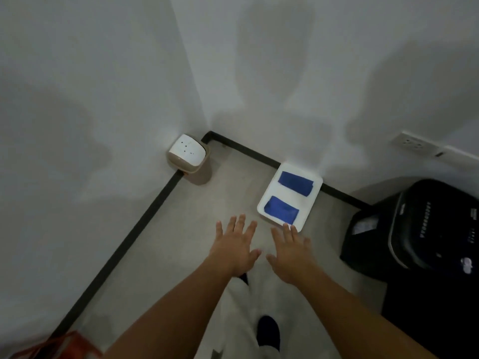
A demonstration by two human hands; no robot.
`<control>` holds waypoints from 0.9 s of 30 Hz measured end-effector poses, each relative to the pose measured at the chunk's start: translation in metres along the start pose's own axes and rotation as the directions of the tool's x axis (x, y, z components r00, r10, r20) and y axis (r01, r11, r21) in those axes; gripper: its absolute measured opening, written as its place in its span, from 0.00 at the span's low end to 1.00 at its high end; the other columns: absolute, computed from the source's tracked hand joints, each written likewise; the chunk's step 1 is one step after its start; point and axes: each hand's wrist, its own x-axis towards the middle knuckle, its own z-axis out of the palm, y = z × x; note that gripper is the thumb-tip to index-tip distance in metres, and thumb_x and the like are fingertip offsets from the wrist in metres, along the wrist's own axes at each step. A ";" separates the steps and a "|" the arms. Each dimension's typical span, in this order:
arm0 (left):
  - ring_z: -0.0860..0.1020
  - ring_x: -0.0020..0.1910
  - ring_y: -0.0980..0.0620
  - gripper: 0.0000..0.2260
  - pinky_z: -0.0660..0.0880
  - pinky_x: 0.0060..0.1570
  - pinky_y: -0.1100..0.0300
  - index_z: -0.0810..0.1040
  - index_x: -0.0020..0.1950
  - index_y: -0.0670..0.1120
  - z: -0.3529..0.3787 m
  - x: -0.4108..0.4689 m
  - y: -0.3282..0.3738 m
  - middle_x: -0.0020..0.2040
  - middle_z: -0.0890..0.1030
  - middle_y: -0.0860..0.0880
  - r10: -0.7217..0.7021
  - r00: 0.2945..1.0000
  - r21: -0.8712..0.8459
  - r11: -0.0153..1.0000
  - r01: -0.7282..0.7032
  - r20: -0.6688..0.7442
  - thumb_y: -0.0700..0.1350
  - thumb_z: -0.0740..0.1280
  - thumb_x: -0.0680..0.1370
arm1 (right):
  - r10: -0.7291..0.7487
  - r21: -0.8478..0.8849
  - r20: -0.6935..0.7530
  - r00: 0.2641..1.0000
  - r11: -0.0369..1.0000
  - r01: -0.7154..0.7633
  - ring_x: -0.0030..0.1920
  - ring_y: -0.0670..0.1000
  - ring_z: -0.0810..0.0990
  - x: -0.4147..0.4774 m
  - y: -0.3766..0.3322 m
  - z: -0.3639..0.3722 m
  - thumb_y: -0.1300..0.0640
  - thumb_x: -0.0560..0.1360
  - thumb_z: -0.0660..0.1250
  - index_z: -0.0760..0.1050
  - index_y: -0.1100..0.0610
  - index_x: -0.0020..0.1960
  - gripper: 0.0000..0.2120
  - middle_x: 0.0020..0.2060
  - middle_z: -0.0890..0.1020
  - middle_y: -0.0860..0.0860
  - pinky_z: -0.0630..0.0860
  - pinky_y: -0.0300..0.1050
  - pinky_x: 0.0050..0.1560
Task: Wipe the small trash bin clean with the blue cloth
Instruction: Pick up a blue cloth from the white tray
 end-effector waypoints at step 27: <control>0.56 0.75 0.35 0.30 0.59 0.71 0.44 0.58 0.77 0.42 0.327 0.567 -0.032 0.77 0.58 0.37 0.493 0.865 0.172 0.848 -0.501 0.090 0.49 0.64 0.78 | 0.288 0.087 0.096 0.953 0.951 -0.296 0.75 0.64 0.44 0.484 0.183 0.303 0.54 0.78 0.60 0.39 0.54 0.75 0.36 0.76 0.45 0.61 0.54 0.62 0.72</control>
